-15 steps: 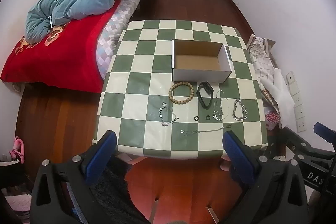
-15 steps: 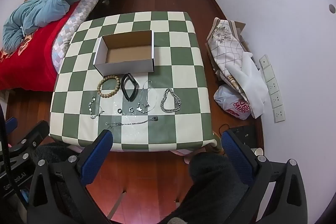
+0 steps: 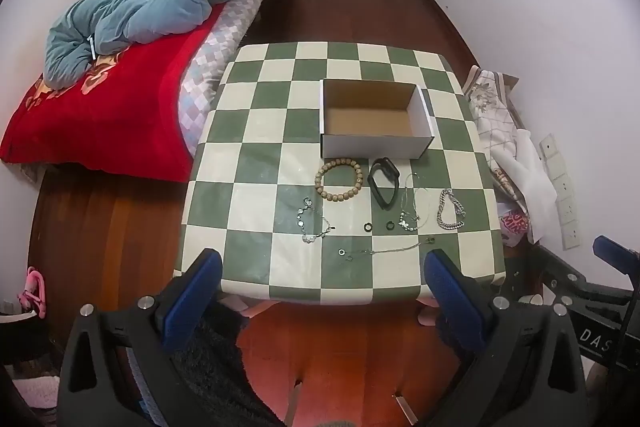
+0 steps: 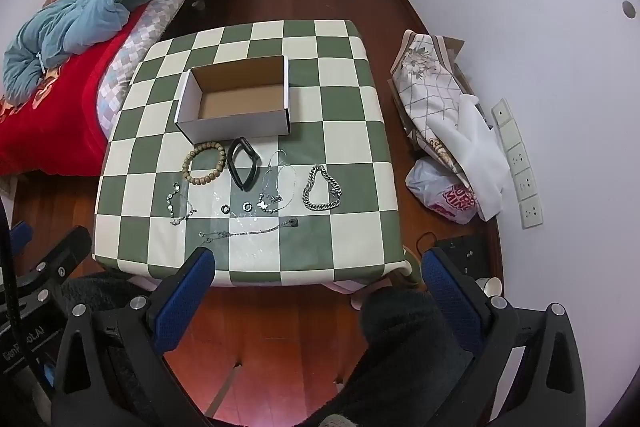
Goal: Organize jewelry
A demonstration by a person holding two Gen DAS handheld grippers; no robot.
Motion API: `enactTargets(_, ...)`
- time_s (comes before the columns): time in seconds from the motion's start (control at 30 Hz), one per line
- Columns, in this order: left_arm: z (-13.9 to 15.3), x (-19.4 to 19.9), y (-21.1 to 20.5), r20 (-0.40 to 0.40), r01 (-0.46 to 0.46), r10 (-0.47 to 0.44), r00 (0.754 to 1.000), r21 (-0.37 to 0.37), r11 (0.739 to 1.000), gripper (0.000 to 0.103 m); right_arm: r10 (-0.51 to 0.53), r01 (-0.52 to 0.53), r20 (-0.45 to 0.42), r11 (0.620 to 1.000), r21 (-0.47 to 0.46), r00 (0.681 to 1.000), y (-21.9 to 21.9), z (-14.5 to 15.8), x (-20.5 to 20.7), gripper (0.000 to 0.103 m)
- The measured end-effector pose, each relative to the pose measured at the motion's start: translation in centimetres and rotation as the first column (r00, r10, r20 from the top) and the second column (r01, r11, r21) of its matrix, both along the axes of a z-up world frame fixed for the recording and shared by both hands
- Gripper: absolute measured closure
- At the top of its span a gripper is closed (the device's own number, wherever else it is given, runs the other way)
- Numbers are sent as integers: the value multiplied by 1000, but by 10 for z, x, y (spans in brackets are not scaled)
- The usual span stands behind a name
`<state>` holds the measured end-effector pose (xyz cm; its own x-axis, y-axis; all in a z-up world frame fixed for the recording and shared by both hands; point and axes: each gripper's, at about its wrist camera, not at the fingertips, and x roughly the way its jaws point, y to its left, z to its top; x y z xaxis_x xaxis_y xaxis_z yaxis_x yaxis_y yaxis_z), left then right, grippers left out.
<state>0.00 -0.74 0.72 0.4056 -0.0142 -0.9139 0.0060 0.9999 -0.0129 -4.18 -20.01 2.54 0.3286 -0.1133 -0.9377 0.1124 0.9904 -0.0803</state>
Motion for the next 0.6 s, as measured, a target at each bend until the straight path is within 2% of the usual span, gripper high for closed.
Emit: enactTargets(0.6, 10, -3, -5, 23, 9, -10, 1000, 6, 1000, 0, 3, -3, 8, 1000, 4, 1000, -4, 7, -1, 0)
